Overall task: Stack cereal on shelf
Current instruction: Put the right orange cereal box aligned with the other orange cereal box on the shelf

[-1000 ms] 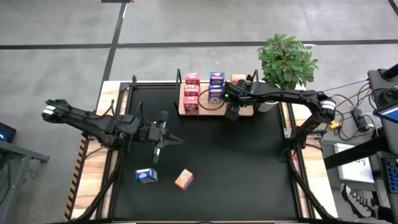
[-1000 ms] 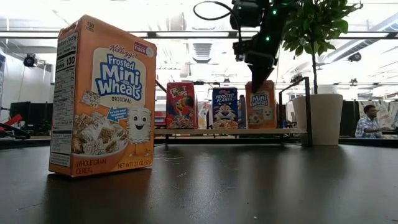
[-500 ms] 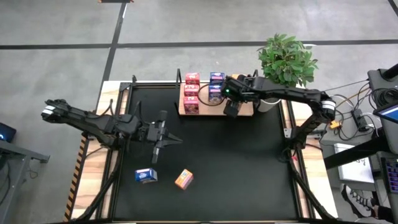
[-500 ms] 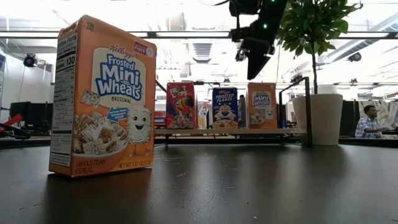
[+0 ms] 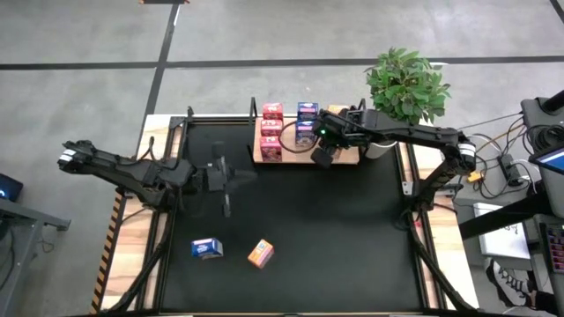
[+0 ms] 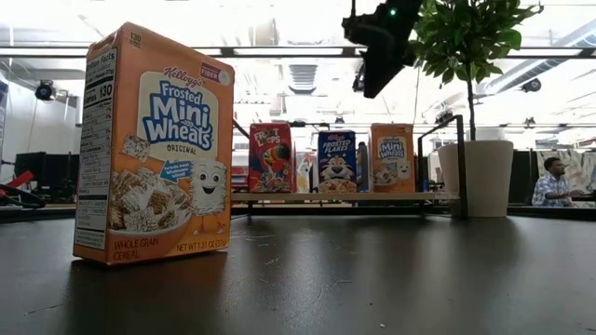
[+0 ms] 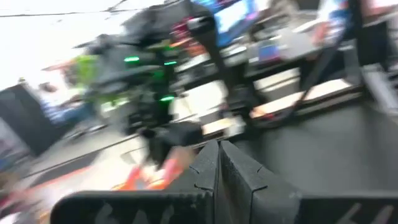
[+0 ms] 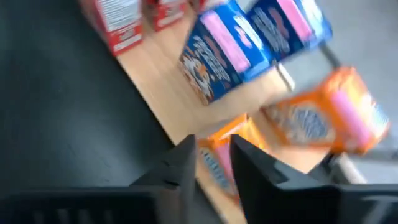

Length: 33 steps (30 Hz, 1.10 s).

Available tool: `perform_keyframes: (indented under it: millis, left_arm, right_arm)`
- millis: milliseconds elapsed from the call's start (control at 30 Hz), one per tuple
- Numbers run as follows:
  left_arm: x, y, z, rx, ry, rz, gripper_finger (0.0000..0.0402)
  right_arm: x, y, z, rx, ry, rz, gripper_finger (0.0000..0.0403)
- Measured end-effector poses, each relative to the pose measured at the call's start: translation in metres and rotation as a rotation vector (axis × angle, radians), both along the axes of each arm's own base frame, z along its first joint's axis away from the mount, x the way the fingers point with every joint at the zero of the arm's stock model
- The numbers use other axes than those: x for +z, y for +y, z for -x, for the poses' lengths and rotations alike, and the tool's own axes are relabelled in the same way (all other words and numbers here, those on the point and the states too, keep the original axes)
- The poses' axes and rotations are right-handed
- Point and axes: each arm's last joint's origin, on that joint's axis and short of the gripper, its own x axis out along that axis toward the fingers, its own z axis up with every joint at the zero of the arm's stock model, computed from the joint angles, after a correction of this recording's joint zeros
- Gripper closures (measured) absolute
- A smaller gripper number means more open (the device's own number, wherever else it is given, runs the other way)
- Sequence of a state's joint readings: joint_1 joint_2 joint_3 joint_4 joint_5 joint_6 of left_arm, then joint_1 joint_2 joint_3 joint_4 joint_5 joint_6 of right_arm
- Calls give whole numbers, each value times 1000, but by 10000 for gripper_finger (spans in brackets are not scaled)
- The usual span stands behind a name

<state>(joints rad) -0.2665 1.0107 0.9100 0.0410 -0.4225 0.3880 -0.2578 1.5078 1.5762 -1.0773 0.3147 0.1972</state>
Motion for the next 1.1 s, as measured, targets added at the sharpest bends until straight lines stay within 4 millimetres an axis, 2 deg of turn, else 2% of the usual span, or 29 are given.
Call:
perform_keyframes:
  millis: [133, 200, 400, 600, 800, 1100]
  left_arm:
    - [-1, 4, 2, 106, 30, -85, 402]
    - [0, 5, 5, 131, 38, -106, 402]
    - [-7, 5, 6, 129, 103, -132, 402]
    - [-3, 5, 6, 126, 98, -163, 402]
    - [-2, 5, 6, 131, 84, -107, 402]
    - [0, 5, 5, 138, 40, -20, 402]
  right_arm:
    - [-7, 10, 0, -165, -49, -64, 376]
    - [-8, 15, 0, -200, -56, -74, 388]
    - [-9, 14, 1, -375, -104, 96, 392]
    - [-17, 14, 2, -453, -128, 73, 392]
    - [-39, 15, 0, -460, -126, 153, 392]
    - [-66, 16, 3, -459, -82, 172, 392]
